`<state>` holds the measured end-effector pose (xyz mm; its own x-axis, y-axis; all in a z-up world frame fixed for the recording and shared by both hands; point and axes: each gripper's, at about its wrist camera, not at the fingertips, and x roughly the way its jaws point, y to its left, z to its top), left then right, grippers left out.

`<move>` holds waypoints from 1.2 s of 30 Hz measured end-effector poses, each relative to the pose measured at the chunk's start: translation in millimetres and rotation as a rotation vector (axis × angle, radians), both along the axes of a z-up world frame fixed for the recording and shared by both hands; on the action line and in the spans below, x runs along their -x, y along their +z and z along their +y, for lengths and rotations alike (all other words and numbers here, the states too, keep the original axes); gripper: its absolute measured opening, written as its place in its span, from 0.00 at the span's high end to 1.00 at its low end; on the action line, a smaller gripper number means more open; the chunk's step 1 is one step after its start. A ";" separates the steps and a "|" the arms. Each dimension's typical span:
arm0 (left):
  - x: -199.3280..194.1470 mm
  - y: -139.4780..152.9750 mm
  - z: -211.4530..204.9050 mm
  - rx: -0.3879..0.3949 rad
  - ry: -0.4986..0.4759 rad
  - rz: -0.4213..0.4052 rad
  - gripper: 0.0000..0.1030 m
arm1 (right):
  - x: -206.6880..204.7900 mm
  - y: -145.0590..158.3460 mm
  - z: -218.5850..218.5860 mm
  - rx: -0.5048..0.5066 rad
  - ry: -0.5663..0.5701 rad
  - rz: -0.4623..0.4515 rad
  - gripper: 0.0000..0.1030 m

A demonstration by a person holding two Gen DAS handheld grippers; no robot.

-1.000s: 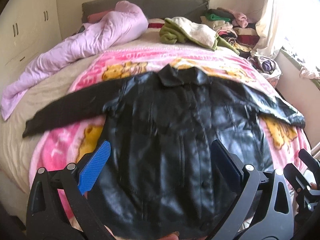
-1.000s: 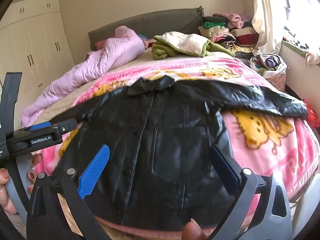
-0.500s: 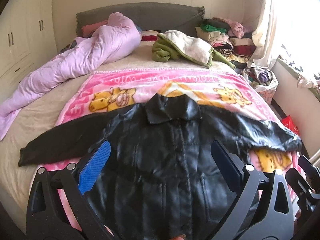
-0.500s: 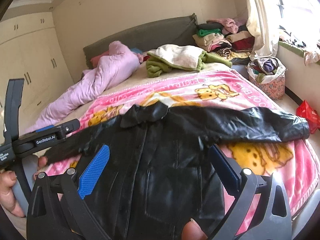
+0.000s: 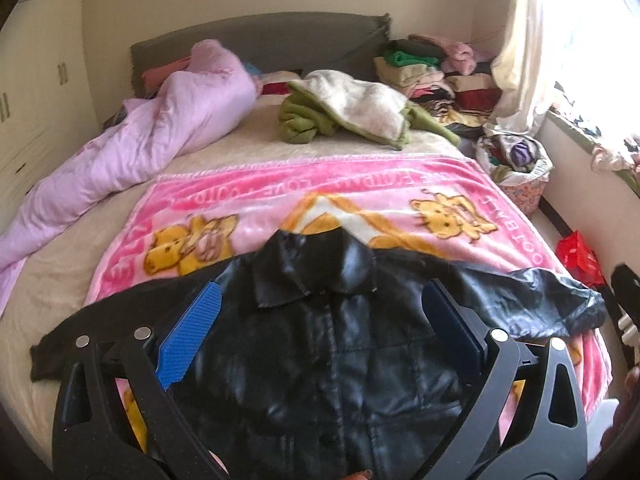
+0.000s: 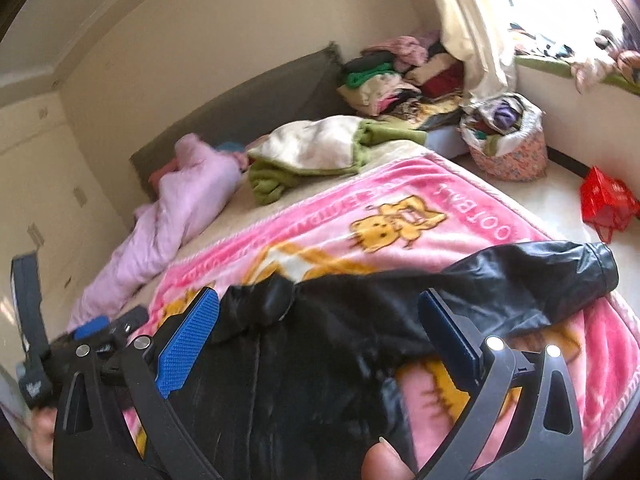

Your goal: Fold large clothes

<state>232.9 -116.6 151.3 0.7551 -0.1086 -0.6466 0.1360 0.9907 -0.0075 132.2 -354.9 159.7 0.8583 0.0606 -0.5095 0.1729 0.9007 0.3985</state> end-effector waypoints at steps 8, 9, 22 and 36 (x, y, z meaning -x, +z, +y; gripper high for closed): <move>-25.7 -20.9 -45.3 0.020 -0.067 0.051 0.08 | -19.1 -29.3 -62.3 -0.043 -0.133 0.063 0.04; -29.6 -26.7 -53.7 0.013 -0.079 0.058 0.09 | -20.3 -34.5 -68.8 -0.047 -0.149 0.072 0.04; -54.9 -123.7 -104.0 0.021 -0.180 0.222 0.08 | -20.8 -126.9 -170.1 -0.122 -0.522 0.249 0.04; -62.9 -204.6 -139.0 -0.066 -0.236 0.322 0.08 | -19.0 -212.3 -251.0 -0.339 -0.718 0.356 0.04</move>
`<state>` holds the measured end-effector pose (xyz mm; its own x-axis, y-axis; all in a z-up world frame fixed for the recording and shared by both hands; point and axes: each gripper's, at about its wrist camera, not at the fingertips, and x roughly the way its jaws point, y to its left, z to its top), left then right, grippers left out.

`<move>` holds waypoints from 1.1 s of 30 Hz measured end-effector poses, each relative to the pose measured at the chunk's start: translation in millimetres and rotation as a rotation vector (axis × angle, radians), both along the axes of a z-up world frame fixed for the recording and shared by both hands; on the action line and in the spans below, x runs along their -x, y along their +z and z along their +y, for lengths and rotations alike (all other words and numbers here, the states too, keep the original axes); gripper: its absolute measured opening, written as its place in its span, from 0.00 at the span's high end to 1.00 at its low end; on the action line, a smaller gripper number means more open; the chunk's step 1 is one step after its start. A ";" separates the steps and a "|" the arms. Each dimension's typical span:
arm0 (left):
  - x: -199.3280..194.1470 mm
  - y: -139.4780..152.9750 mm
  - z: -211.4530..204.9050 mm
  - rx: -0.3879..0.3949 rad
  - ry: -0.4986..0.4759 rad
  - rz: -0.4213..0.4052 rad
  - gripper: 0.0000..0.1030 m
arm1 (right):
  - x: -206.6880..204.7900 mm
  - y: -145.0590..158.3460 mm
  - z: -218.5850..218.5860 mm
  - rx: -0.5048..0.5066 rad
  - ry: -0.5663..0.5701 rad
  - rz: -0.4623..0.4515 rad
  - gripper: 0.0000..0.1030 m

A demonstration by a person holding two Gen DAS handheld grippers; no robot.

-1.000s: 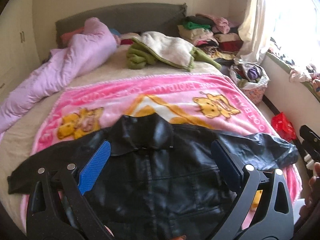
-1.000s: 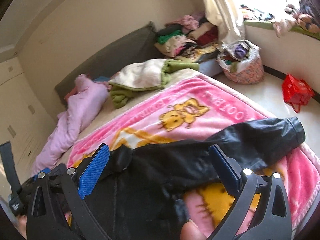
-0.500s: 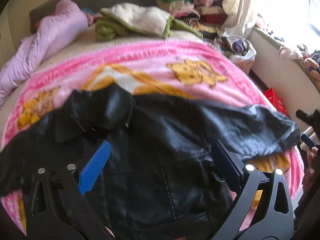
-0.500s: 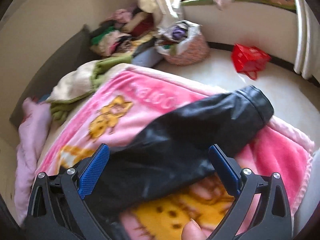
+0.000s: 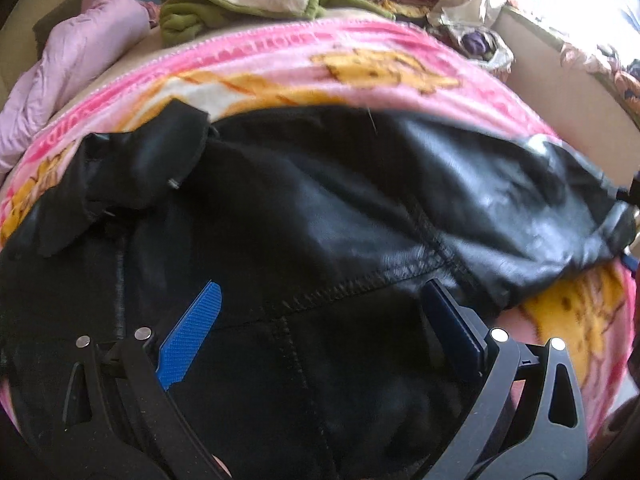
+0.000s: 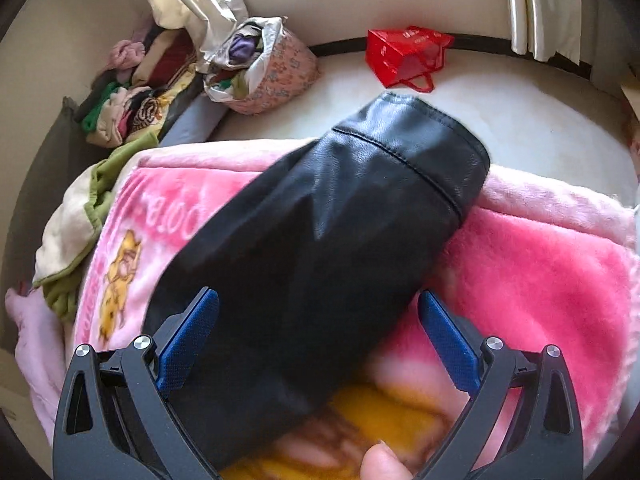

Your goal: Fold large clothes

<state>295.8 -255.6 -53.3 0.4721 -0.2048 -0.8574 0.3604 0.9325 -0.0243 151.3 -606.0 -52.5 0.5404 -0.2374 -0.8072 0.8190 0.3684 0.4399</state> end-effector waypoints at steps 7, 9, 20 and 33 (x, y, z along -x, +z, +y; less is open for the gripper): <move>4.9 -14.3 2.9 0.019 -0.031 -0.013 0.08 | 1.4 -11.8 -23.6 -0.033 -0.042 -0.117 0.41; 5.6 -12.0 3.3 0.018 -0.039 -0.014 0.09 | 6.7 -0.3 -22.8 -0.017 -0.041 -0.188 0.80; 6.3 49.0 50.2 0.140 -0.015 -0.035 0.09 | -6.4 148.4 61.6 0.218 0.321 -0.505 0.89; 2.9 132.8 218.3 0.309 0.259 -0.129 0.09 | -63.4 239.5 230.8 0.398 0.728 -0.632 0.89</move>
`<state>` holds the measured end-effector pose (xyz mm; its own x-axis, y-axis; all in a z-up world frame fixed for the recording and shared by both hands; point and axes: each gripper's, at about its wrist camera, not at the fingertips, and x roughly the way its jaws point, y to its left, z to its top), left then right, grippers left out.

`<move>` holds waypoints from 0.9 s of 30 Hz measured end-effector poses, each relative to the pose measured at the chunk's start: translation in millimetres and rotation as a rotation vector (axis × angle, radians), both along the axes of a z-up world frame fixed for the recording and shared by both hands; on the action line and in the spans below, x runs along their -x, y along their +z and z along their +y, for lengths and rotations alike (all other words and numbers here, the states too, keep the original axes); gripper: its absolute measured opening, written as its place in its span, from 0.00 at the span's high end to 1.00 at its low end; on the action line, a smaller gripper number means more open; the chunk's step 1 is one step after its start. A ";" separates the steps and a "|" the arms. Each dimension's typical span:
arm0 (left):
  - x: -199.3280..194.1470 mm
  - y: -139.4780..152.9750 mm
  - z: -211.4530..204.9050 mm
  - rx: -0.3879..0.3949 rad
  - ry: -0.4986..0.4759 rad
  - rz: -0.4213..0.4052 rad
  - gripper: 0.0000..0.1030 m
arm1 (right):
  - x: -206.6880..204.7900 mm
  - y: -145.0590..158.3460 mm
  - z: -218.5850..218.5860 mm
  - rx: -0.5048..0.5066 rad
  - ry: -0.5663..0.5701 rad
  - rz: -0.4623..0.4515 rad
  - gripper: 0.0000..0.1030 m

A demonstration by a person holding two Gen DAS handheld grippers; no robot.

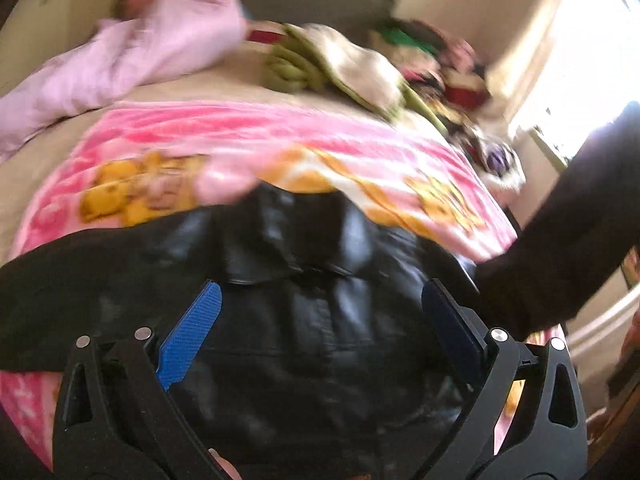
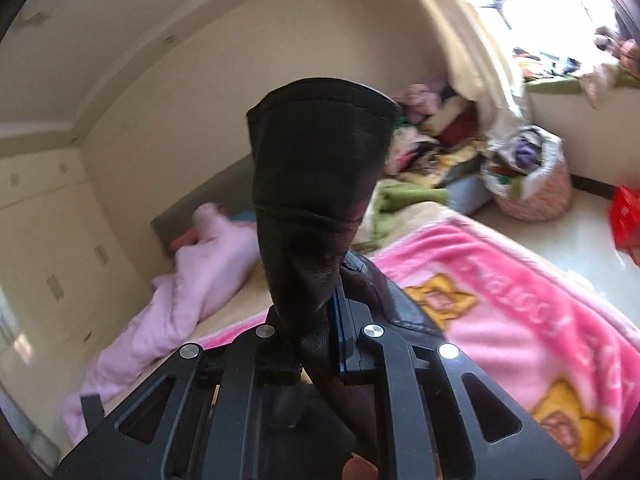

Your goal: Fold large clothes

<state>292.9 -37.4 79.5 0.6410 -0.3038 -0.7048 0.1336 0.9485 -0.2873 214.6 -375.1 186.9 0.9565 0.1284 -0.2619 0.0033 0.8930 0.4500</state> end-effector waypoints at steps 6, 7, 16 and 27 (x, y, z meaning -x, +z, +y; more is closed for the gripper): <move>10.4 2.3 67.7 0.099 0.116 -0.006 0.09 | -19.4 -5.3 86.8 0.061 0.178 -0.010 0.89; 13.1 2.3 75.1 0.100 0.134 -0.009 0.09 | -18.5 -8.3 103.9 0.074 0.210 -0.014 0.89; 31.5 -14.2 153.3 0.275 0.221 -0.023 0.09 | -24.9 -54.2 224.9 0.181 0.428 0.040 0.88; 32.6 -36.5 185.7 0.453 0.176 0.020 0.09 | -29.3 -142.9 292.8 0.275 0.540 0.199 0.87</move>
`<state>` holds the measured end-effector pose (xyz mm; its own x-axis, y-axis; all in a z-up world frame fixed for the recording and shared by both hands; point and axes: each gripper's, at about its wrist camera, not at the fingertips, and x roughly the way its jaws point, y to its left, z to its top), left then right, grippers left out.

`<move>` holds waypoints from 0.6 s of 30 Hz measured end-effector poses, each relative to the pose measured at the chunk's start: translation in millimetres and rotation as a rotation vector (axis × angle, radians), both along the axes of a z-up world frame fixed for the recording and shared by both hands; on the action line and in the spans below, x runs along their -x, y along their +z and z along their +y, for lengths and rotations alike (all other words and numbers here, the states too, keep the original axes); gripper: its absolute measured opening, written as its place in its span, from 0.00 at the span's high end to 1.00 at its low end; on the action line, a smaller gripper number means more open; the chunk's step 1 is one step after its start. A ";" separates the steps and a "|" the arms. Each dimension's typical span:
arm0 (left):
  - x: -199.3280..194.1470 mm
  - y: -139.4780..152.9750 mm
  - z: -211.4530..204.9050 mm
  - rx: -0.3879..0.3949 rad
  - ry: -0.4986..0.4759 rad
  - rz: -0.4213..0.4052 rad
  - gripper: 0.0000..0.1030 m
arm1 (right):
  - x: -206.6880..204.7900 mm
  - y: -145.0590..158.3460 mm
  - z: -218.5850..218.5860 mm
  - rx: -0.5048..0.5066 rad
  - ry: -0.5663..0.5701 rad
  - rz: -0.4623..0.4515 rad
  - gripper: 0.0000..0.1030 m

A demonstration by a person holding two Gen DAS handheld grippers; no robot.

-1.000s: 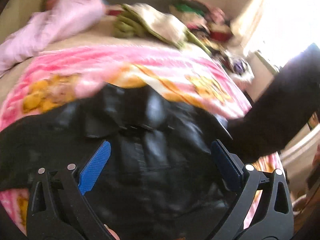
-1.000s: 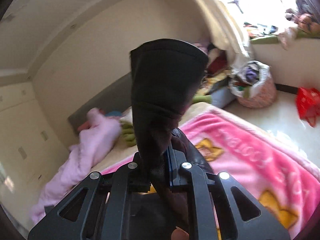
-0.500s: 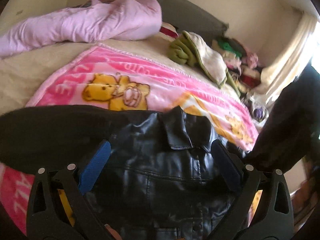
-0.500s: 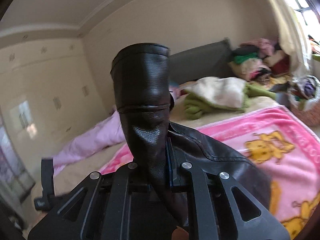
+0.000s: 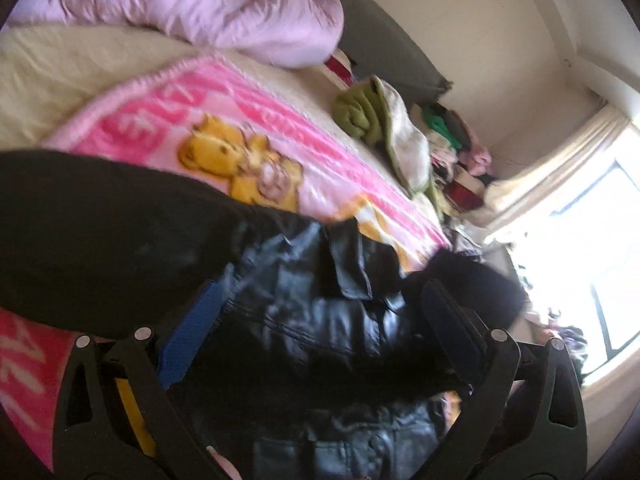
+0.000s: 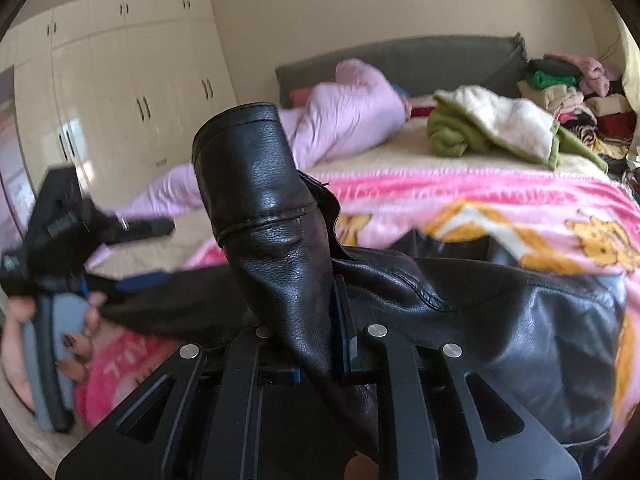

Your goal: Fold large clothes

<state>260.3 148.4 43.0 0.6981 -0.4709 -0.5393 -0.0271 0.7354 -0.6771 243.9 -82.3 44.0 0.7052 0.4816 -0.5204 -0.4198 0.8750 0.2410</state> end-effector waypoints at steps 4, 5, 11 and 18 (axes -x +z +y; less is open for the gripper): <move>-4.7 -10.9 -2.6 0.006 -0.014 0.032 0.09 | -2.7 -34.7 14.6 0.047 0.006 0.086 0.84; -5.3 -13.1 -2.5 0.005 -0.016 0.038 0.09 | -4.5 -40.6 16.3 0.052 0.011 0.104 0.82; -12.2 -35.0 -8.6 0.054 -0.068 0.095 0.09 | 5.7 -63.5 18.1 0.036 0.031 0.169 0.04; -16.1 -60.5 -28.0 -0.070 -0.092 0.209 0.09 | 25.4 -36.4 -46.6 -0.078 0.018 0.192 0.04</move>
